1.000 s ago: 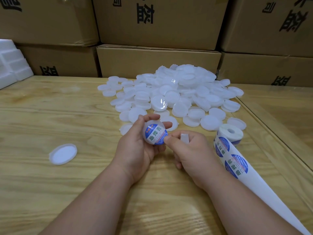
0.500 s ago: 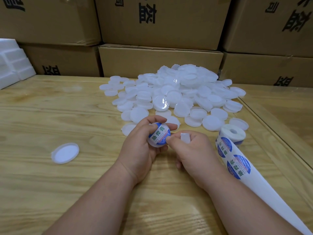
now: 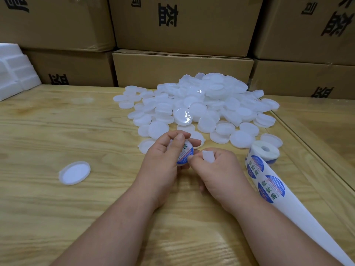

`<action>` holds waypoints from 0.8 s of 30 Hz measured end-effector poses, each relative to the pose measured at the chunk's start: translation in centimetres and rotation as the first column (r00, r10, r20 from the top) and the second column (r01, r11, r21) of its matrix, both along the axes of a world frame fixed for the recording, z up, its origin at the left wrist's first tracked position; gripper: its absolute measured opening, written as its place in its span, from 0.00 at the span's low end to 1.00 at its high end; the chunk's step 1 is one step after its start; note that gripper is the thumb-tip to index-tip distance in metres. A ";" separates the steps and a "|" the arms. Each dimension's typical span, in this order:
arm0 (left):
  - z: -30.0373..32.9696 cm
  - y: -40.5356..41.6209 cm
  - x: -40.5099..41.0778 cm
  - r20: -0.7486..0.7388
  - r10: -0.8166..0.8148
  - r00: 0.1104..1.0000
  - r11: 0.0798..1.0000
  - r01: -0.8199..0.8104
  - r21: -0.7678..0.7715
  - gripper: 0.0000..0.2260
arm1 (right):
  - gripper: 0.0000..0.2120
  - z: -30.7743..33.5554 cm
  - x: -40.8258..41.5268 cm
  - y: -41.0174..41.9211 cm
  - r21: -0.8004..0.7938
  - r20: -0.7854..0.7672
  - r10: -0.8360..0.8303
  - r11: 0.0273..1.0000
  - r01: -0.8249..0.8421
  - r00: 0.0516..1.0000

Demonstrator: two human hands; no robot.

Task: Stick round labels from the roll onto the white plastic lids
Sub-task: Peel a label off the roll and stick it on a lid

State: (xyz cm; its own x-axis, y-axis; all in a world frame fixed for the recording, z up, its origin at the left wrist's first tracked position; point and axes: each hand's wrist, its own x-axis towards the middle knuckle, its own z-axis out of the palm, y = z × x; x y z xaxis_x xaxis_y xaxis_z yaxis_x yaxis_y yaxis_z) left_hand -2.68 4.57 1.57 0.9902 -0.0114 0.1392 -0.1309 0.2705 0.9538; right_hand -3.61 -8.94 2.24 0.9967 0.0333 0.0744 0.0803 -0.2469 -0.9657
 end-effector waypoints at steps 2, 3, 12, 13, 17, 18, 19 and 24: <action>-0.1 -0.1 -0.1 0.002 0.029 1.000 0.998 -0.029 0.061 0.07 | 0.17 -0.1 0.0 0.0 -0.007 0.023 -0.008 1.000 0.008 1.000; -0.2 -0.1 -0.1 0.004 0.040 0.999 0.996 -0.040 0.081 0.08 | 0.21 -0.2 0.0 0.1 -0.001 0.033 -0.009 1.000 0.009 0.999; -0.5 0.1 0.0 -0.004 0.092 0.996 0.983 -0.090 0.158 0.21 | 0.30 0.0 0.5 -0.1 0.467 -0.074 -0.070 0.879 0.096 0.995; -0.5 0.2 -0.1 -0.010 0.077 0.997 0.984 -0.074 0.165 0.22 | 0.31 0.0 0.4 -0.1 0.474 -0.063 -0.064 0.876 0.086 0.996; -0.1 0.2 -0.5 -0.074 0.002 0.997 0.994 0.007 0.112 0.21 | 0.34 -0.1 -0.2 -0.1 0.444 -0.033 -0.035 0.895 0.046 0.999; 0.1 0.3 -0.6 -0.100 -0.017 0.995 0.998 0.023 0.059 0.18 | 0.32 -0.2 -0.3 -0.2 0.423 -0.028 -0.036 0.905 0.045 0.999; 0.2 0.3 -0.7 -0.129 -0.029 0.991 1.000 0.029 -0.006 0.16 | 0.29 -0.3 -0.4 -0.2 0.392 -0.028 -0.050 0.918 0.057 0.998; 0.4 0.1 -1.8 -0.140 0.106 0.984 0.993 -0.097 0.073 0.13 | 0.14 -1.1 -1.1 -0.1 0.151 0.064 -0.125 0.982 0.114 0.990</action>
State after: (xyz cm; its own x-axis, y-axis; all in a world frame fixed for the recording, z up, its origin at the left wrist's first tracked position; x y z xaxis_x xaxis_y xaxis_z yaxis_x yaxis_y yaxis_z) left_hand -4.48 4.64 1.99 0.9963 0.0859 -0.0023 -0.0149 0.1988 0.9799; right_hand -4.68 -9.00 1.14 0.9845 -0.1023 0.1422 0.1302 -0.1151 -0.9848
